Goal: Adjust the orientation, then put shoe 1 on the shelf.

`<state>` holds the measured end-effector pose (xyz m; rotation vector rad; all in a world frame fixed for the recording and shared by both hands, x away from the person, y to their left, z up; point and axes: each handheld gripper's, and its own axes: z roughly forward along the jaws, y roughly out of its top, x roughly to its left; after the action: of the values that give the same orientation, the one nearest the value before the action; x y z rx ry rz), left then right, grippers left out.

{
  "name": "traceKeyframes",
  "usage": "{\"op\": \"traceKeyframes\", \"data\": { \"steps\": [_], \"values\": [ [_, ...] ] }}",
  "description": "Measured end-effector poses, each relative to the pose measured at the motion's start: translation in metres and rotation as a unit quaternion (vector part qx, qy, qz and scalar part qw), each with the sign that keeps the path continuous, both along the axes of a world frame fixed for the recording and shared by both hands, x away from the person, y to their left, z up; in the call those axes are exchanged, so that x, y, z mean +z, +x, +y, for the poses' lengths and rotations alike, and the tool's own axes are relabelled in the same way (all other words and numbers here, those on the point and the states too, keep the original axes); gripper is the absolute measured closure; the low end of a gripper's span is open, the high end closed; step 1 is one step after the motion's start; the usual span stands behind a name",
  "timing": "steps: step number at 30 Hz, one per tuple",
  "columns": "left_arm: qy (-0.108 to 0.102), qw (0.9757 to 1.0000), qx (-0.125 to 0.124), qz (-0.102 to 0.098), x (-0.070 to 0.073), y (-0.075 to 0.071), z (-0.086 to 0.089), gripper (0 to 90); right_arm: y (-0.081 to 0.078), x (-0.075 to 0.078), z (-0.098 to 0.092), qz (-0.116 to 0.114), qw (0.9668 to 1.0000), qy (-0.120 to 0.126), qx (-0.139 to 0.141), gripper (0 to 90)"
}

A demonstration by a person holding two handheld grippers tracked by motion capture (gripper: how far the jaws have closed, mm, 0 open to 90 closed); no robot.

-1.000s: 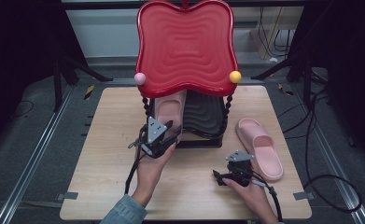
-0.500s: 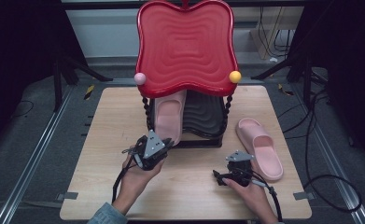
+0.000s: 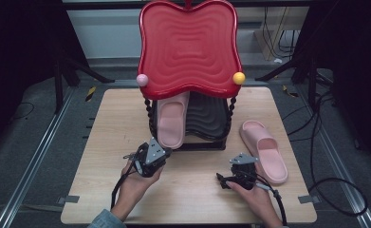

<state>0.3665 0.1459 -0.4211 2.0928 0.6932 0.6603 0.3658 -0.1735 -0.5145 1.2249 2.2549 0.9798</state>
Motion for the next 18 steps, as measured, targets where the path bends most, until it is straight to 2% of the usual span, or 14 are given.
{"op": "traceKeyframes", "data": {
  "steps": [4,12,18],
  "values": [
    [0.004,1.0000,-0.002,-0.006,-0.0004,0.0001,-0.0028,88.2,0.0000,0.0000,0.0000,0.000,1.0000,0.000,0.000,5.8],
    [0.002,1.0000,-0.002,-0.002,-0.0033,-0.0004,-0.0038,88.3,0.0000,0.0000,0.0000,0.000,1.0000,0.000,0.000,5.8],
    [-0.008,1.0000,-0.001,-0.003,-0.0034,0.0046,-0.0055,89.3,0.0000,0.0000,0.0000,0.000,1.0000,0.000,0.000,5.8]
  ]
}}
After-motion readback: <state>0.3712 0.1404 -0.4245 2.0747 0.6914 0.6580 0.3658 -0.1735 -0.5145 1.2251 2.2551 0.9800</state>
